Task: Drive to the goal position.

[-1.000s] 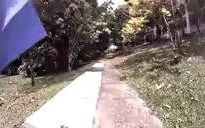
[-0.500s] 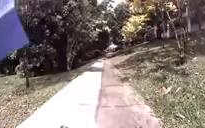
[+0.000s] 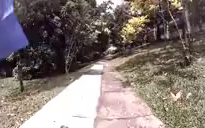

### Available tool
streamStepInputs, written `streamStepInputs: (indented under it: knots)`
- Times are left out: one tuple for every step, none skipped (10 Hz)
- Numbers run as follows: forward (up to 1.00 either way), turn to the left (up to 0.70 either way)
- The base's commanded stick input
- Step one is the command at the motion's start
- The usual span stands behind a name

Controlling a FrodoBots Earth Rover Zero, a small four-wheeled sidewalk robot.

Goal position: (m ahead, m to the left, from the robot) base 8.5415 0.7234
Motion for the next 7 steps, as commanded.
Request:
streamStepInputs:
  knots:
    - [0.50,0.00]
    - [0.50,0.00]
    - [0.50,0.00]
    - [0.50,0.00]
    - [0.50,0.00]
    - [0.50,0.00]
    - [0.50,0.00]
